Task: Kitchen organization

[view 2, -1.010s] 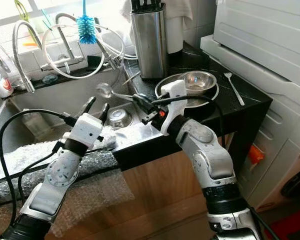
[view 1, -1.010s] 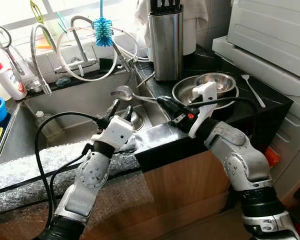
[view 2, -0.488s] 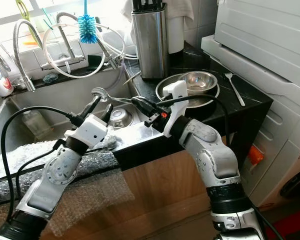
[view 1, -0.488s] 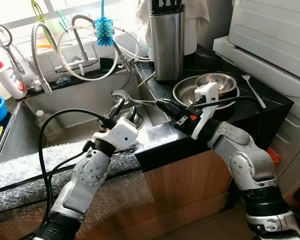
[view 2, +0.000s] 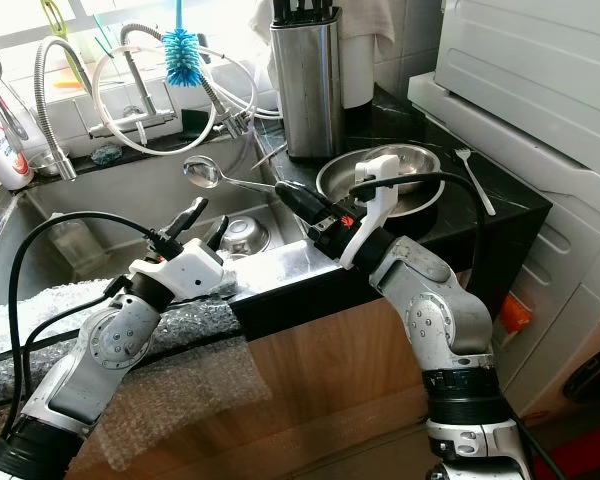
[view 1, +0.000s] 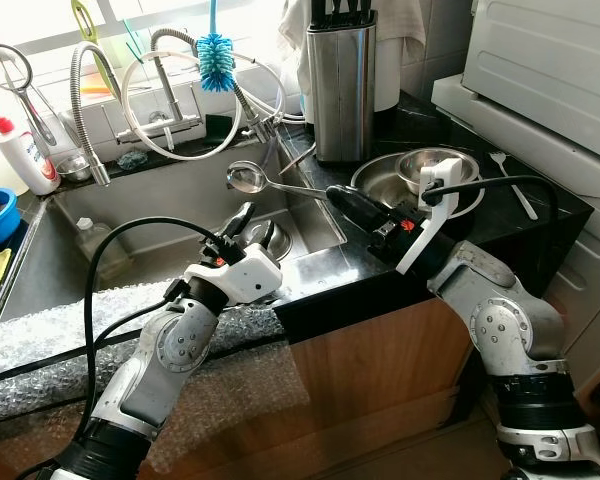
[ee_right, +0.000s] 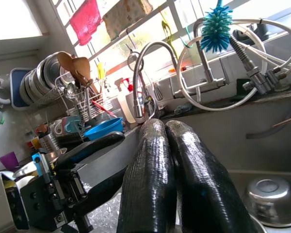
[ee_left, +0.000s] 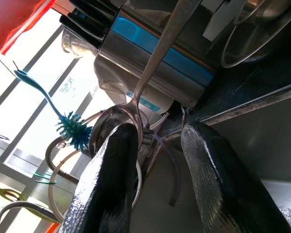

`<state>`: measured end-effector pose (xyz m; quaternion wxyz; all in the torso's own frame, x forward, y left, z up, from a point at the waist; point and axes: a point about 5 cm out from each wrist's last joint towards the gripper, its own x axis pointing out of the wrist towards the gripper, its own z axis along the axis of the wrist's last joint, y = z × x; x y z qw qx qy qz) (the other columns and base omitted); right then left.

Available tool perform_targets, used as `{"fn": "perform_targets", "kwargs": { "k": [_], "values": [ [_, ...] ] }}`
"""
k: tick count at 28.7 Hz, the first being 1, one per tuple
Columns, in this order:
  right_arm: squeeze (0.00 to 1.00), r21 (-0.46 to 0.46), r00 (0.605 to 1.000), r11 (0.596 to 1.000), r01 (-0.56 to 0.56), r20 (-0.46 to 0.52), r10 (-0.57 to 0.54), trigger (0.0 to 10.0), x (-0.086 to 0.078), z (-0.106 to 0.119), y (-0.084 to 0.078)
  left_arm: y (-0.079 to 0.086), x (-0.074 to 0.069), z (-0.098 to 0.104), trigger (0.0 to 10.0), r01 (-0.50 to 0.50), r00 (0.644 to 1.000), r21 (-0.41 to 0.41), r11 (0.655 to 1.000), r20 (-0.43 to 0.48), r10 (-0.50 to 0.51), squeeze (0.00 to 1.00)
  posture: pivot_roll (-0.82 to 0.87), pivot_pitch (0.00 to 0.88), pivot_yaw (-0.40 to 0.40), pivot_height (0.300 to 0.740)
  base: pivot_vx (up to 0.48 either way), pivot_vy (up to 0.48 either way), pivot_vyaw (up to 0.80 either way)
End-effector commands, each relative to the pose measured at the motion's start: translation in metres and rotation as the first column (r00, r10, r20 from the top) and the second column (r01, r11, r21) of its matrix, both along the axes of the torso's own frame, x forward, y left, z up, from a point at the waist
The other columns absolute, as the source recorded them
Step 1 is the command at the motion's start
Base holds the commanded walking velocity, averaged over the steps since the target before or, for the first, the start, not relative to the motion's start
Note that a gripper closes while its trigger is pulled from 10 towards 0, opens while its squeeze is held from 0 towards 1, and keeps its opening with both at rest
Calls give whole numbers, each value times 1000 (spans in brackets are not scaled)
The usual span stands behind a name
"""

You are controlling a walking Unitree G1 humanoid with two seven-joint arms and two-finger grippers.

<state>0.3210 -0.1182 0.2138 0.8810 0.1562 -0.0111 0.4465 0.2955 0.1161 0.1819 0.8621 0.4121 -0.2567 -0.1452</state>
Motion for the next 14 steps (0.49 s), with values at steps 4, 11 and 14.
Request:
{"fn": "perform_targets", "kwargs": {
  "k": [4, 11, 14],
  "values": [
    [0, 2, 997, 997, -72, 20, 72, 10000, -8, 5, 12, -2, 2, 8, 10000, -10, 999, 45, 999, 48, 7, 0, -87, 0, 106, 740, 0, 0, 0],
    [0, -12, 991, 991, -132, 6, 132, 10000, -15, -1, 20, -4, 2, 10, 10000, -18, 998, 47, 999, 69, 15, 0, -86, 0, 102, 740, 0, 0, 0],
    [0, -22, 991, 991, -132, 3, 132, 10000, -15, -2, 21, -3, 3, 12, 10000, -35, 996, 40, 999, 84, 32, 0, -86, 0, 102, 740, 0, 0, 0]
  ]
}}
